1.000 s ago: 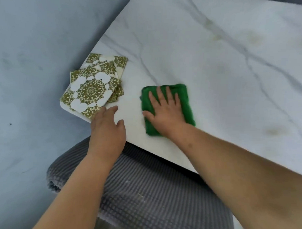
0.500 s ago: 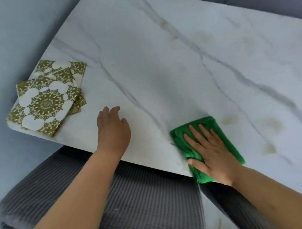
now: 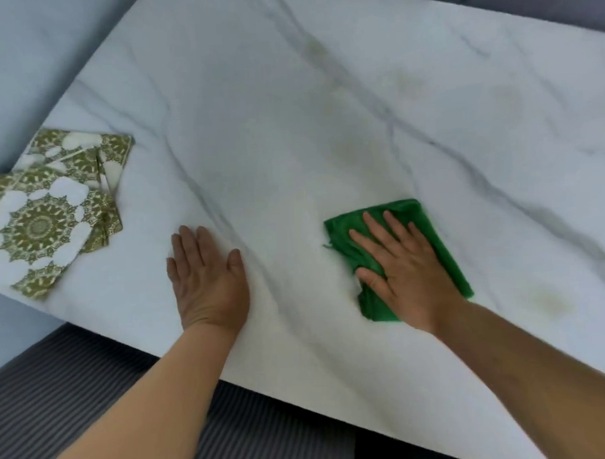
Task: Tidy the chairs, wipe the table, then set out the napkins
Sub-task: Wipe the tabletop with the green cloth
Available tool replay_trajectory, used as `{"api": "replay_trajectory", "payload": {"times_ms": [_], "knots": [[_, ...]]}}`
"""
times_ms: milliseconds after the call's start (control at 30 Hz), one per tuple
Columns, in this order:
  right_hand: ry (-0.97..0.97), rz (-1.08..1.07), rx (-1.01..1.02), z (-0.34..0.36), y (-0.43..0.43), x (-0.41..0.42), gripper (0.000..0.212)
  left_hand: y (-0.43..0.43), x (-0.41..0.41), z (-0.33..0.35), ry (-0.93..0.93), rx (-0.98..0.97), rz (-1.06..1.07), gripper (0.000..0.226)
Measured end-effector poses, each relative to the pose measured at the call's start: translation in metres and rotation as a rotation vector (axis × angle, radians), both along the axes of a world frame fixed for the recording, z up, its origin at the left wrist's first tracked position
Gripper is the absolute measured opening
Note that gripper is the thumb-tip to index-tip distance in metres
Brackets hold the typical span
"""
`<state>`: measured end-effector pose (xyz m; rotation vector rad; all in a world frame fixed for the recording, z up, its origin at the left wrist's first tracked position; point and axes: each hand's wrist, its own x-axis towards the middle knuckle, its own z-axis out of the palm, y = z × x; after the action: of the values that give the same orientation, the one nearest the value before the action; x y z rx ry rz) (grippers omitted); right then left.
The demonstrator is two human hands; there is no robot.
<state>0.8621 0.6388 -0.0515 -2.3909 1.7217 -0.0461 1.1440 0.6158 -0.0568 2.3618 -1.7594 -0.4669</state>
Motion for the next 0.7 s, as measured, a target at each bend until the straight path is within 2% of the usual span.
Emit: {"api": "replay_trajectory", "payload": {"times_ms": [100, 200, 267, 367, 433, 500, 567, 633, 700], "knots": [[0.099, -0.289, -0.011, -0.001, -0.104, -0.042, 0.069, -0.001, -0.001, -0.006, -0.06, -0.008, -0.006, 0.065], [0.05, -0.441, 0.013, -0.002, -0.201, -0.009, 0.068, -0.001, 0.001, -0.009, -0.101, -0.022, -0.02, 0.064], [-0.002, -0.326, 0.034, -0.002, -0.228, 0.044, 0.066, 0.0, 0.001, -0.01, -0.116, -0.03, -0.015, 0.064], [-0.082, 0.034, 0.023, -0.002, -0.185, 0.117, 0.061, 0.0, 0.0, -0.007, -0.112, -0.023, 0.005, 0.061], [-0.138, 0.249, 0.039, 0.0, -0.128, 0.117, 0.059, 0.0, -0.002, -0.004, -0.107, -0.013, 0.0, 0.06], [-0.161, 0.365, 0.036, -0.001, -0.1, 0.08, 0.061, -0.001, -0.001, -0.002, -0.11, -0.013, 0.002, 0.063], [-0.098, 0.259, -0.028, -0.004, -0.122, 0.034, 0.065, -0.001, -0.002, -0.003, -0.109, -0.017, 0.0, 0.067], [-0.021, -0.04, -0.072, -0.005, -0.176, 0.007, 0.067, 0.0, 0.0, -0.004, -0.116, -0.019, -0.004, 0.067], [-0.019, -0.289, -0.05, -0.001, -0.237, 0.015, 0.067, 0.0, 0.0, -0.006, -0.123, -0.022, -0.009, 0.067]]}}
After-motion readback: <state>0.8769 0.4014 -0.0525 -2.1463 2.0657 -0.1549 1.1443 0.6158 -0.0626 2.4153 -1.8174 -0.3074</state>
